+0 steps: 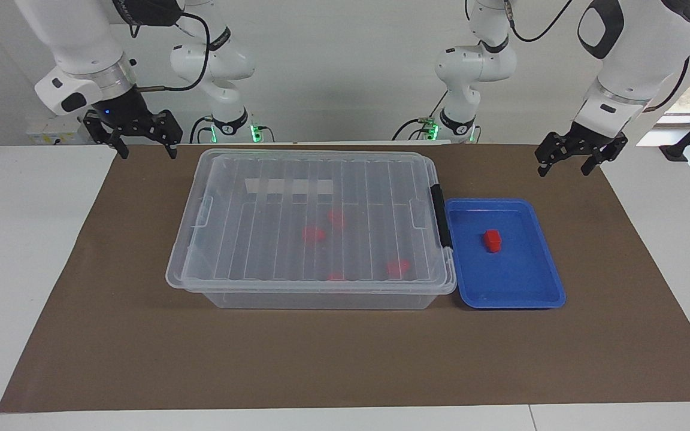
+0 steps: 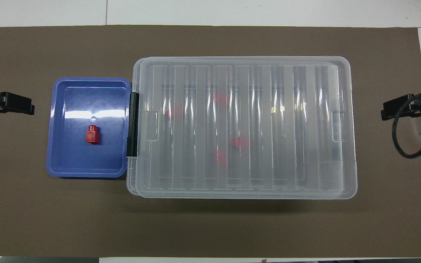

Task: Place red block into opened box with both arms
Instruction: 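Reach the left gripper to the red block while the right gripper reaches the lid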

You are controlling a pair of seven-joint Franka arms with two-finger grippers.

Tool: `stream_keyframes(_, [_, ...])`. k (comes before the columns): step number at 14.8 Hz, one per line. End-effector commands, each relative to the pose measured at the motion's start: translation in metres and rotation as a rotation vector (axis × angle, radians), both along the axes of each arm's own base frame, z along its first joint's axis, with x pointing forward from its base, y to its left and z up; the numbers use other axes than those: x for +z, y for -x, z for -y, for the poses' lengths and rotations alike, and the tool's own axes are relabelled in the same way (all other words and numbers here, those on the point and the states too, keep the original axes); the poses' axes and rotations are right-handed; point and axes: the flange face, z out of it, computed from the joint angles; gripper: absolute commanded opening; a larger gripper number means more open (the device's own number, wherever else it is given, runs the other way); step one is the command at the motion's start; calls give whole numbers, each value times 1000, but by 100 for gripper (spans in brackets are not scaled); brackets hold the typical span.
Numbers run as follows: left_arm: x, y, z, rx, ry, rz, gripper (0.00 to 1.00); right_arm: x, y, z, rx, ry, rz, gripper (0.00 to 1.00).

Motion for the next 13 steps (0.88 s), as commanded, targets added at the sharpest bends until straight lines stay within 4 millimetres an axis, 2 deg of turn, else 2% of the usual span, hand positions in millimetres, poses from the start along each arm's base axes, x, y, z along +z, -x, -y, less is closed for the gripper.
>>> stream_keyframes(1, [-2,3,2,-29,-7,27,100,-1,6,-1,6,-14,1,100])
stream_keyframes(8, [-5,7,3,-46,-8,19,100,-6,10,3,-4,-15,-8,100])
stream_keyframes(13, [-28,17,6,-48,-8,56,100,-12,11,1,23,-16,2,100])
